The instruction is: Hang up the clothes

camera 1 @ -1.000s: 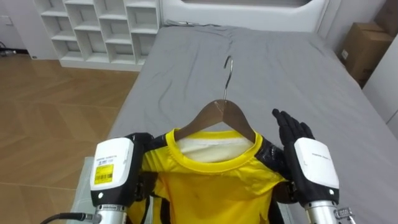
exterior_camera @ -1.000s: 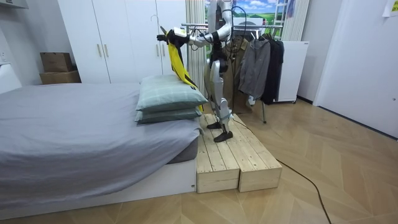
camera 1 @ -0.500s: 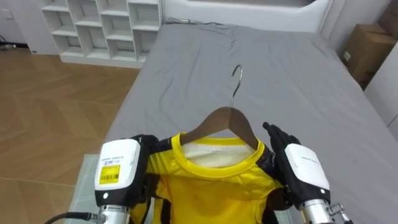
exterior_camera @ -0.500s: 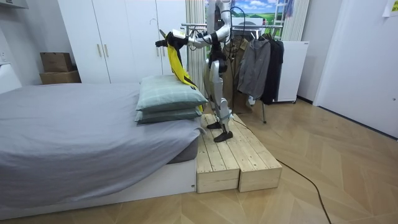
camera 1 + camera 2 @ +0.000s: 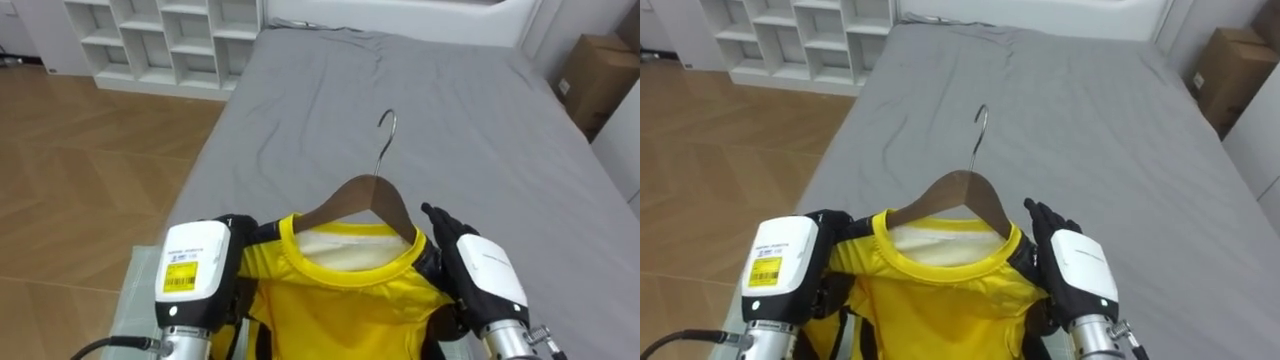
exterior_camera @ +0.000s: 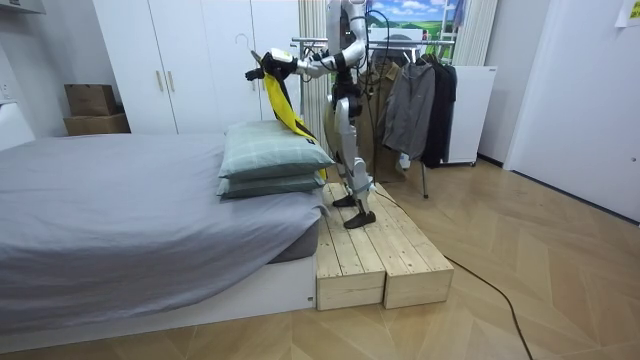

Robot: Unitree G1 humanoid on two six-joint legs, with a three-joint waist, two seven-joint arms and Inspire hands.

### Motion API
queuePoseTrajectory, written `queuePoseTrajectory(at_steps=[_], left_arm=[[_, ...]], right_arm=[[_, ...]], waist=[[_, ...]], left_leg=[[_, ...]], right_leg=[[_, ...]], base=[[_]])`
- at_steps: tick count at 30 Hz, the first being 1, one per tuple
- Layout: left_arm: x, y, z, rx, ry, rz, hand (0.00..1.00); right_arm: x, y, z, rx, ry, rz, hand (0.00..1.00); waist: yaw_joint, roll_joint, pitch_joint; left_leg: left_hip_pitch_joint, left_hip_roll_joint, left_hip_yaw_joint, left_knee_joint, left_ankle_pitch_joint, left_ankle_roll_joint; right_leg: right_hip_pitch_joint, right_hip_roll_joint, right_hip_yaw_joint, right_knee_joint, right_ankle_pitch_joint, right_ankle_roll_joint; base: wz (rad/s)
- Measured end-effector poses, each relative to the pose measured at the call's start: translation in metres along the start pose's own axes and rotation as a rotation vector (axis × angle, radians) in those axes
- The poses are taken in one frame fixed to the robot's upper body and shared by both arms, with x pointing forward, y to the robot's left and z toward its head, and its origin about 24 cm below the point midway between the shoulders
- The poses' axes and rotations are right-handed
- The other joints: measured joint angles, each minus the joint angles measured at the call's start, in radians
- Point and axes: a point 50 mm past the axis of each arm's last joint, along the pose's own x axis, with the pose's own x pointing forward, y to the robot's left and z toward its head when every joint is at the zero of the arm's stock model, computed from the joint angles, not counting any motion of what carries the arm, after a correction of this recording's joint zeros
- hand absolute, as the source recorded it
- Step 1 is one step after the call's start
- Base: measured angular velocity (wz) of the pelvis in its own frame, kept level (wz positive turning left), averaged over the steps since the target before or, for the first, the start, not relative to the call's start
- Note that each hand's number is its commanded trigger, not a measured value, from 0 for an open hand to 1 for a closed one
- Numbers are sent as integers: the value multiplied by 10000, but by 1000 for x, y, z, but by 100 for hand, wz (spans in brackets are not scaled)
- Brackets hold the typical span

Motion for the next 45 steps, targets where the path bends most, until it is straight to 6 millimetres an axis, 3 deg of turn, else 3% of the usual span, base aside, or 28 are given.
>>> queuePoseTrajectory(at_steps=[1,2,3,4,6,20,21,34,35,36,37,45], left_arm=[[1,2,-2,66,39,54,100],[1,2,-4,45,189,118,100],[2,2,-4,87,157,66,100],[1,1,-3,48,97,20,100],[0,-2,2,-26,-77,-98,100],[0,0,-1,-54,32,-78,100],[0,0,-1,-70,36,-80,100],[0,0,-3,-307,216,-87,100],[0,0,-3,-308,217,-87,82],[0,0,-3,-308,217,-87,7],[0,0,-3,-309,217,-87,0],[0,-2,1,-647,335,-42,0]], right_arm=[[1,1,3,77,-63,-29,100],[4,1,8,30,-280,-76,100],[2,2,5,-81,-201,-18,100],[1,4,3,-86,-109,38,100],[1,2,-3,-233,137,72,100],[4,3,-2,-81,382,171,100],[4,3,-2,-55,401,165,100],[5,2,-2,294,458,295,100],[5,2,-2,294,457,294,100],[5,2,-2,294,458,294,100],[5,2,-2,294,457,294,100],[4,4,-3,309,504,385,100]], waist=[[64,-22,-13],[28,-31,-64],[-269,17,-52],[-356,22,-55],[-428,-15,-47],[-215,-95,-85],[-219,-97,-80],[-225,-23,-8],[-226,-18,-5],[-227,-15,-4],[-226,-15,-4],[-223,70,-25]], left_leg=[[-32,59,-297,20,-11,-17],[-259,150,-375,123,-147,-172],[-363,122,0,135,-142,-221],[-344,127,303,128,-140,-218],[-338,78,1040,65,-37,-173],[-115,-203,1040,-74,-21,-183],[-116,-266,1039,-74,-21,-182],[-147,-284,1067,-75,-21,-181],[-149,-284,1068,-73,-21,-181],[-152,-284,1067,-71,-21,-181],[-152,-284,1068,-69,-21,-181],[-162,-296,1091,7,27,-104]], right_leg=[[-166,110,361,-595,163,-173],[-286,171,197,-1097,1013,-306],[-246,165,-147,-1063,1122,-312],[-198,161,-171,-1065,1120,-309],[-91,175,260,-1068,1112,-295],[128,-91,-5,-1071,1011,-124],[146,-107,-18,-1078,952,-28],[178,-121,-69,-1089,932,6],[178,-120,-73,-1090,929,10],[178,-120,-74,-1091,928,13],[178,-120,-75,-1091,927,13],[208,-128,-44,-1093,922,20]], base=[[-62],[-17],[10],[43],[23],[9],[6],[0],[0],[0],[0],[0]])
